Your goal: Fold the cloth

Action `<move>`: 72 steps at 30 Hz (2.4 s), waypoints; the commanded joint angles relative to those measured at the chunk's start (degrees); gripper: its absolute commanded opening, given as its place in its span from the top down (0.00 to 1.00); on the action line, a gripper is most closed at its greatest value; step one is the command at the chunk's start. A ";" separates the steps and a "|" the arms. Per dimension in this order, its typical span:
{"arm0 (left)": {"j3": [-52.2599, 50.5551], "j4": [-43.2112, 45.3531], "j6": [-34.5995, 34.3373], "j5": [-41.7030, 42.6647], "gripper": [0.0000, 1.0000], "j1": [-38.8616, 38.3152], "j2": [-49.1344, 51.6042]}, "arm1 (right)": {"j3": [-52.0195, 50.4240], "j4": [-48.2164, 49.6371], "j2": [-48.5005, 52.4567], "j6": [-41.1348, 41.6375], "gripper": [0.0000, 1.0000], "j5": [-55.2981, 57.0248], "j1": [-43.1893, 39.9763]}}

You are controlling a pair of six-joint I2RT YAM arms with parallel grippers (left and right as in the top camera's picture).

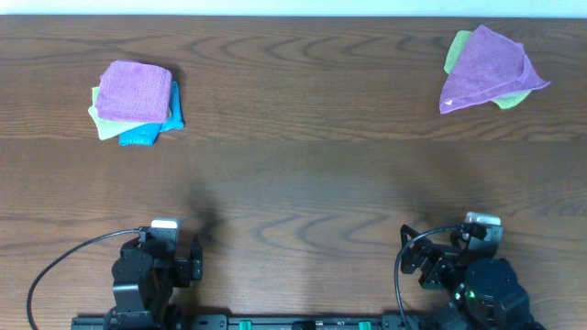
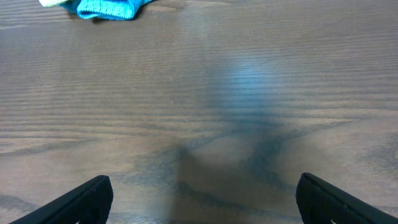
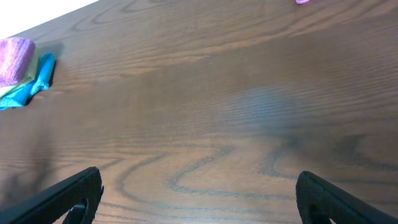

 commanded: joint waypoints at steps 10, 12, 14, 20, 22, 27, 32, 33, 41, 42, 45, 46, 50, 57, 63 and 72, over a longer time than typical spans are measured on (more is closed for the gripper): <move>-2.43 -2.38 0.83 -1.70 0.05 0.35 -0.59 | -2.62 8.92 -0.39 -25.42 0.01 -2.58 -10.36; -2.45 -2.38 0.83 -1.70 0.05 0.35 -0.59 | -3.69 9.68 -0.42 -29.90 0.01 -2.86 -12.74; -2.43 -2.38 0.83 -1.70 0.05 0.35 -0.59 | -4.98 10.40 -0.72 -34.12 0.01 -3.10 -14.73; -2.45 -2.38 0.83 -1.70 0.05 0.35 -0.59 | -12.26 12.96 -6.60 -42.88 0.01 -7.21 -21.27; -2.45 -2.38 0.83 -1.70 0.05 0.35 -0.59 | -16.20 14.38 -9.33 -43.23 0.01 -8.96 -23.87; -2.43 -2.38 0.83 -1.70 0.05 0.35 -0.59 | -23.32 19.15 -12.22 -45.35 0.01 -12.20 -25.55; -2.43 -2.38 0.83 -1.70 0.05 0.35 -0.59 | -27.43 22.60 -12.41 -45.38 0.01 -12.70 -25.62; -2.43 -2.38 0.83 -1.70 0.05 0.35 -0.59 | -27.54 22.64 -12.41 -45.55 0.01 -12.70 -25.75; -2.45 -2.38 0.83 -1.70 0.05 0.35 -0.59 | -27.50 21.18 -12.98 -49.35 0.01 -12.92 -30.16; -2.45 -2.38 0.83 -1.70 0.05 0.35 -0.59 | -27.50 20.11 -13.55 -49.29 0.01 -12.87 -30.49; -2.43 -2.38 0.83 -1.70 0.05 0.35 -0.59 | -27.34 17.73 -14.23 -48.65 0.01 -12.83 -31.43; -2.43 -2.38 0.83 -1.70 0.05 0.35 -0.59 | -27.34 17.55 -14.23 -47.95 0.01 -12.81 -31.52; -2.43 -2.38 0.83 -1.70 0.05 0.35 -0.59 | -27.30 16.87 -14.23 -42.58 0.01 -12.00 -31.52; -2.43 -2.38 0.83 -1.70 0.05 0.35 -0.59 | -27.17 15.72 -14.23 -35.26 0.01 -8.87 -31.50; -2.43 -2.38 0.83 -1.70 0.05 0.35 -0.59 | -27.12 15.50 -14.23 -34.56 0.01 -8.17 -31.50; -2.43 -2.38 0.83 -1.70 0.05 0.35 -0.59 | -27.12 15.72 -14.21 -34.56 0.01 -8.37 -31.47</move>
